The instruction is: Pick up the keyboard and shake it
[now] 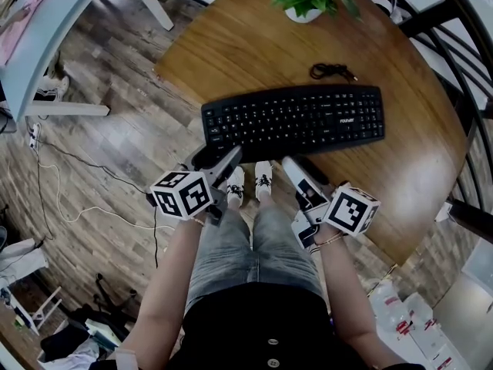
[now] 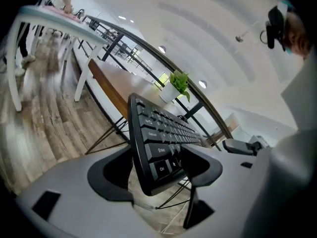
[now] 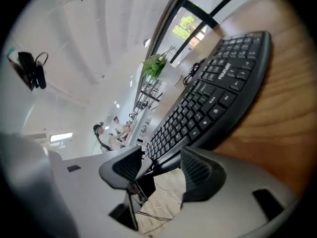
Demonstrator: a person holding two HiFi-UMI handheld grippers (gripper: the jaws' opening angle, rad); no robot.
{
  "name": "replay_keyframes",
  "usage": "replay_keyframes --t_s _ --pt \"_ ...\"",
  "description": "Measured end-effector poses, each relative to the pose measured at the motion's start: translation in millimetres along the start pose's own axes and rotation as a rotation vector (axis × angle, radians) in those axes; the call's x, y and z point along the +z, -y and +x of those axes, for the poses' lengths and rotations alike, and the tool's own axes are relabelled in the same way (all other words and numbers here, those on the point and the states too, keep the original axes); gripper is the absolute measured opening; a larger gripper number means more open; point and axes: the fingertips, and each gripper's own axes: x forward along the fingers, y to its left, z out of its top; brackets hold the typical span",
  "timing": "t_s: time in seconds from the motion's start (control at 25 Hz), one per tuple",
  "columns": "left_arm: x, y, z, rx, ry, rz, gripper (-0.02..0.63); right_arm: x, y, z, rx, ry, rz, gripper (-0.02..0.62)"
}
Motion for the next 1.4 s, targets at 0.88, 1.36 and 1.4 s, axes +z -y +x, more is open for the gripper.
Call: replay_keyframes --t_s 0.88,1.36,1.4 --pt "98.9 99.1 -58.0 -0.087 0.196 0.312 0.097 42.2 -100.9 -4.6 -0.038 0.024 -0.680 0.035" --pt "112.8 139.6 -51.0 -0.109 0.171 0.460 0.021 71.9 -129.4 -14.3 0.005 0.040 -0.789 0.026" --pt "111.6 140.2 -51.0 -0.106 0.167 0.465 0.021 71.9 -129.6 -14.5 0.009 0.037 -0.787 0.026"
